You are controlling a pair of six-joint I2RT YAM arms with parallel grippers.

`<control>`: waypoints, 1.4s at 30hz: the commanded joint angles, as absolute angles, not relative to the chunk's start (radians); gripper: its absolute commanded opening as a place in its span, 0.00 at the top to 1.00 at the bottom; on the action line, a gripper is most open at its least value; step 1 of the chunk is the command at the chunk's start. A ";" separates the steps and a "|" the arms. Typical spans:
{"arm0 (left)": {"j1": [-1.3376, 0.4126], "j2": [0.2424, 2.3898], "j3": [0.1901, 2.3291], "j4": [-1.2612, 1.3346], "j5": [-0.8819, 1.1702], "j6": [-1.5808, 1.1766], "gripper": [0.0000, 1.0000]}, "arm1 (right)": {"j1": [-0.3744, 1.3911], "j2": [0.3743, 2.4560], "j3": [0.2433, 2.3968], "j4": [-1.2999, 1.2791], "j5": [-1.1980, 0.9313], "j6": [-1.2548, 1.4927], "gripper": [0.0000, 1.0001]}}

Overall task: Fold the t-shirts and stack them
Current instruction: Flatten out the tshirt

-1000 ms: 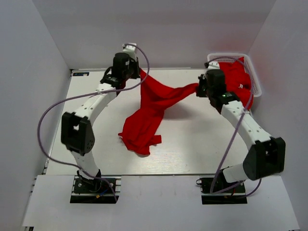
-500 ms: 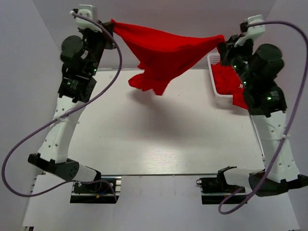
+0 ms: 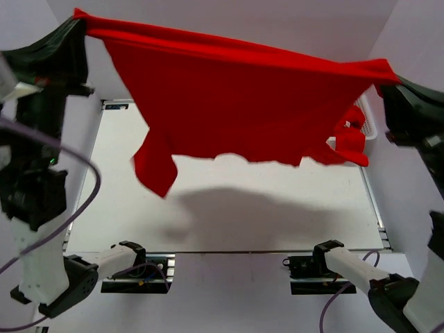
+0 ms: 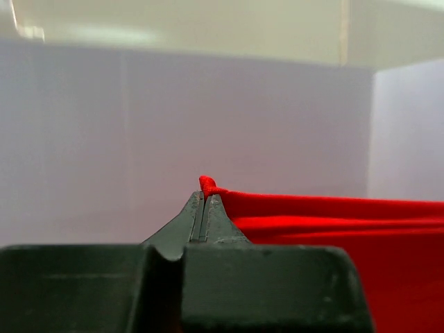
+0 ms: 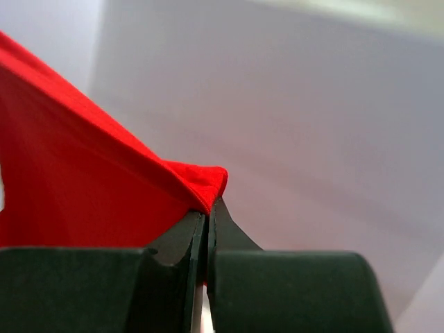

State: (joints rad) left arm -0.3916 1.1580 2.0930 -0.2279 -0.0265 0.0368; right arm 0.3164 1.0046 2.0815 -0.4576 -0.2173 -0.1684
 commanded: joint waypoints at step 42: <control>-0.288 2.131 1.936 -0.162 -0.253 -0.129 0.00 | 0.279 1.977 1.816 -0.348 0.022 0.089 0.10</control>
State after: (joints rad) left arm -0.2771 2.3951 1.9564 -0.3244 -0.2905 -0.1215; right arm 0.2813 2.0674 1.8294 -0.3664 0.0635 0.0910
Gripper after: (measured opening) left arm 0.996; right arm 0.904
